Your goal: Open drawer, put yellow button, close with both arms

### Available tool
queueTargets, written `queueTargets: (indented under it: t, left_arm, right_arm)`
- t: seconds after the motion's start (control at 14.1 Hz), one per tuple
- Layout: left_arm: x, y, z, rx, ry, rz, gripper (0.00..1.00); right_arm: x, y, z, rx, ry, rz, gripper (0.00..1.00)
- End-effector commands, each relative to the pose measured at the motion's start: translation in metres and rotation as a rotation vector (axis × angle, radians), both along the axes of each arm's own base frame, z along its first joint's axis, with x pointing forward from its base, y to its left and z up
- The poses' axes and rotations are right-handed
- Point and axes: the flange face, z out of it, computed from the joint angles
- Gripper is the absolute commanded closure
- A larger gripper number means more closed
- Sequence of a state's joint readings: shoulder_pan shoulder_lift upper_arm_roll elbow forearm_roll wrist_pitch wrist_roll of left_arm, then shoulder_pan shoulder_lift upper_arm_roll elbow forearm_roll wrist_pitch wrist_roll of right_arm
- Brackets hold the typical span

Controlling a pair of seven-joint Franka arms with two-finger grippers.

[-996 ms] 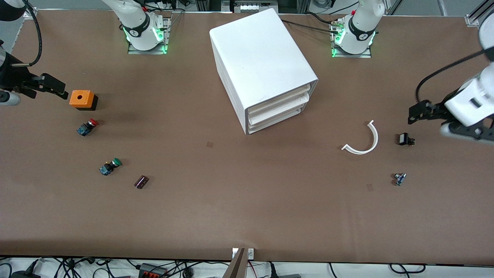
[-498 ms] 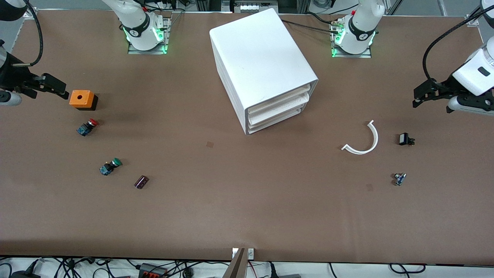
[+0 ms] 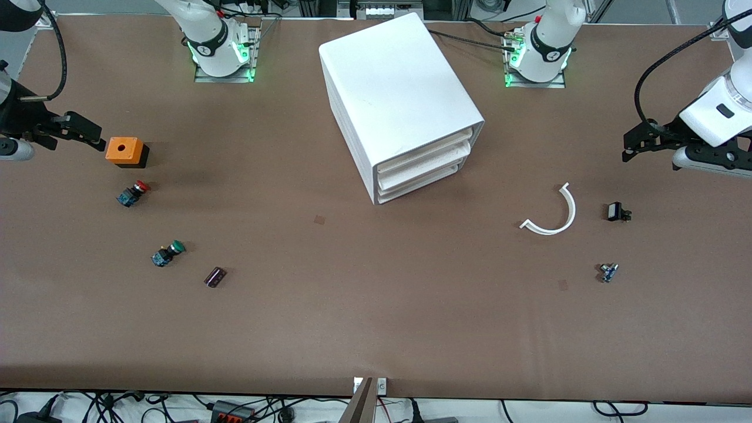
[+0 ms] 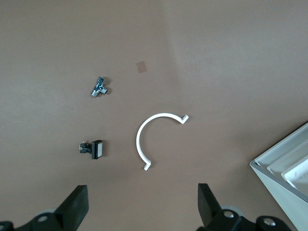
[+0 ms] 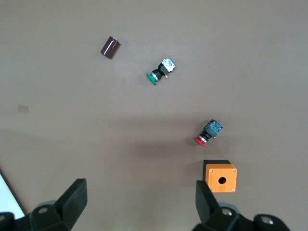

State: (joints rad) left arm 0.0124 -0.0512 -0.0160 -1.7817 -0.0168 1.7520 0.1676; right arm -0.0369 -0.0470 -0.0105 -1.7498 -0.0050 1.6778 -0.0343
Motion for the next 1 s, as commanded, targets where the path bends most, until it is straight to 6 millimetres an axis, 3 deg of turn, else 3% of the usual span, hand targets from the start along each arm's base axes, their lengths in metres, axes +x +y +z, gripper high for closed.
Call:
queueTargets:
  t: [0.0, 0.92]
  left_arm:
    - [-0.0046, -0.0012, 0.0095, -0.006, 0.019, -0.036, 0.0]
    - [-0.0048, -0.0046, 0.0112, -0.006, 0.036, -0.043, 0.0]
  right_arm:
    - [-0.0029, 0.0019, 0.007, -0.008, -0.009, 0.019, 0.0]
    - [0.0006, 0.0015, 0.0008, -0.027, -0.001, 0.026, 0.0]
